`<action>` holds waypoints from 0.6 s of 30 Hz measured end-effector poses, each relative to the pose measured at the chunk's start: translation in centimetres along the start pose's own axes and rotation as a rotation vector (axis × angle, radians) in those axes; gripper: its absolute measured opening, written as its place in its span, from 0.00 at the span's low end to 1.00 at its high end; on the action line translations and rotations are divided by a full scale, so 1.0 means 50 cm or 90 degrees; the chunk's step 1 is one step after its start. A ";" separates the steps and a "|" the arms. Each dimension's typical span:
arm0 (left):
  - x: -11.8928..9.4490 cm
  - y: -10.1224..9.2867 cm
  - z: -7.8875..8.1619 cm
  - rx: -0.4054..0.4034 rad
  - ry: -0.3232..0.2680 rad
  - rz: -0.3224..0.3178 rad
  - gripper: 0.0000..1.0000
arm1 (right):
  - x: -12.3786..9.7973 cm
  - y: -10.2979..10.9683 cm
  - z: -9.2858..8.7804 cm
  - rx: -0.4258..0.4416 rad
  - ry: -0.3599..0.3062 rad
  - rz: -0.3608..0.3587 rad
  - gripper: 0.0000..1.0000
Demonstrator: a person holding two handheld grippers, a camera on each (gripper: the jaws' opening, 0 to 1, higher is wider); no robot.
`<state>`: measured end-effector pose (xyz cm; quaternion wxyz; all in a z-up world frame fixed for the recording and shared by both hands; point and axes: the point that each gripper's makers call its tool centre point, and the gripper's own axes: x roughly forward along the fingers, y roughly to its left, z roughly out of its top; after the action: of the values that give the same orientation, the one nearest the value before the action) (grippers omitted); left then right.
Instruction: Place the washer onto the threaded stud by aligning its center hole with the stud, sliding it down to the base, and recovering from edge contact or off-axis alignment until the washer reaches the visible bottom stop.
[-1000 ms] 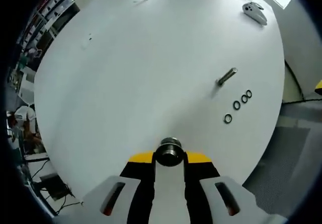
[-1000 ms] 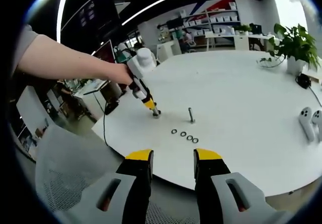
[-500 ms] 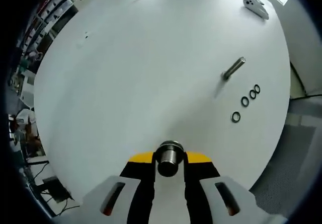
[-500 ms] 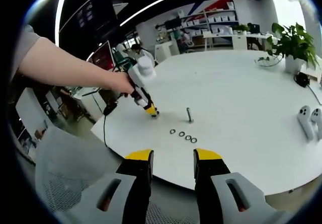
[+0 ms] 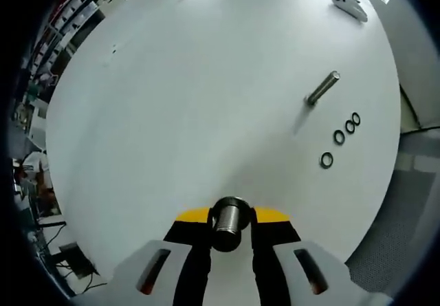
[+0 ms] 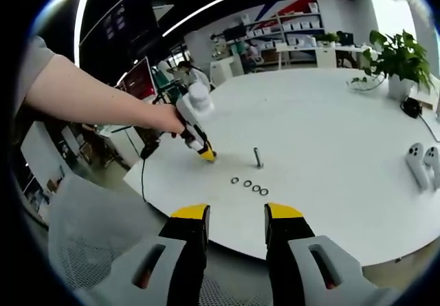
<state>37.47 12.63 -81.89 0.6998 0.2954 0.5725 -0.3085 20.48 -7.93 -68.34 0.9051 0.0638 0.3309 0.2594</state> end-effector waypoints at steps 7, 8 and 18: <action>-0.010 -0.014 -0.008 -0.014 -0.014 0.005 0.27 | 0.001 0.004 -0.002 -0.006 0.004 0.005 0.34; -0.013 -0.014 -0.010 -0.017 -0.016 0.009 0.29 | 0.001 0.004 -0.002 -0.007 0.006 0.006 0.34; -0.042 -0.009 -0.049 -0.077 -0.045 0.031 0.39 | 0.002 0.010 -0.001 -0.013 0.004 0.013 0.34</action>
<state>35.29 14.42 -80.26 0.7436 0.2555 0.5576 -0.2663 20.30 -7.48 -68.32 0.9021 0.0571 0.3303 0.2718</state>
